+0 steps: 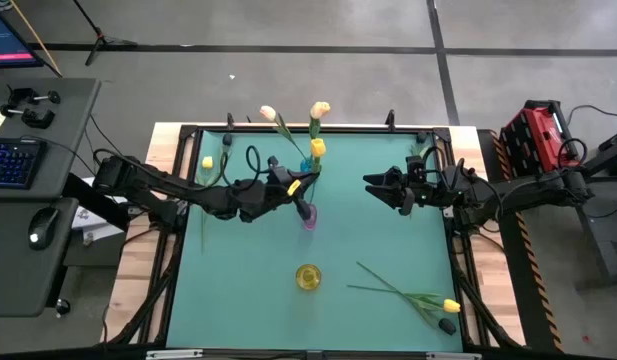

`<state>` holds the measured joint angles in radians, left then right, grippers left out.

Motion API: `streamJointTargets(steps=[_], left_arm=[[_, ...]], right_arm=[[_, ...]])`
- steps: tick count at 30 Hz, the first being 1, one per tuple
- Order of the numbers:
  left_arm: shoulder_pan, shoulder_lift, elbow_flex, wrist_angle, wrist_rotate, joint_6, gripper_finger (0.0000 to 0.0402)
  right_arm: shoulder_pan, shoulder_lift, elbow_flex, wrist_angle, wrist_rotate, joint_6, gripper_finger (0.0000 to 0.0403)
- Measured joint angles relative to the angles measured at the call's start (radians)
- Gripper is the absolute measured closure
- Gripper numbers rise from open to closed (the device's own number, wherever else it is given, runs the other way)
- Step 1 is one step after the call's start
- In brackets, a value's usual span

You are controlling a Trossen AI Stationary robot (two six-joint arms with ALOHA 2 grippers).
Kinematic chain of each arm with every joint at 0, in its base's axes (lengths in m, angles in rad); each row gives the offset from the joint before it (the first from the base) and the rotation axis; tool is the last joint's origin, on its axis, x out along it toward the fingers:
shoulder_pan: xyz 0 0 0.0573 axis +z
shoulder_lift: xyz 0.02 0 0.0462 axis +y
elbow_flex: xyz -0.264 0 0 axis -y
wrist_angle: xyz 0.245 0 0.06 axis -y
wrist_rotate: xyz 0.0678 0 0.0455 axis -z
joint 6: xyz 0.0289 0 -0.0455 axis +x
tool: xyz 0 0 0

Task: Sort flowers into vase by color
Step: Put the bottom left yellow flower into the purple vase

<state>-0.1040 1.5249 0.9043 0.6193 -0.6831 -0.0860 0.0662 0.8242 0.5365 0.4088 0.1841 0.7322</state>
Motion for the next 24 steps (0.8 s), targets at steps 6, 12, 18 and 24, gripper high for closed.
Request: streamJointTargets(steps=[6, 12, 18, 24], left_arm=[[0.0, 0.01, 0.0, -0.001, 0.008, -0.018, 0.0401], [-0.004, 0.06, 0.0, 0.036, 0.01, -0.082, 0.0401], [-0.024, 0.079, 0.0, 0.015, -0.004, -0.078, 0.0399], [-0.024, 0.055, 0.0, -0.11, 0.046, -0.149, 0.0357]], right_arm=[[0.0, 0.0, 0.0, 0.0, 0.0, 0.0, 0.0105], [0.0, 0.0, 0.0, 0.001, 0.0, 0.0, 0.0105], [0.0, 0.0, 0.0, 0.008, 0.0, 0.001, 0.0105], [0.0, 0.0, 0.0, 0.008, 0.0, 0.0, 0.0105]])
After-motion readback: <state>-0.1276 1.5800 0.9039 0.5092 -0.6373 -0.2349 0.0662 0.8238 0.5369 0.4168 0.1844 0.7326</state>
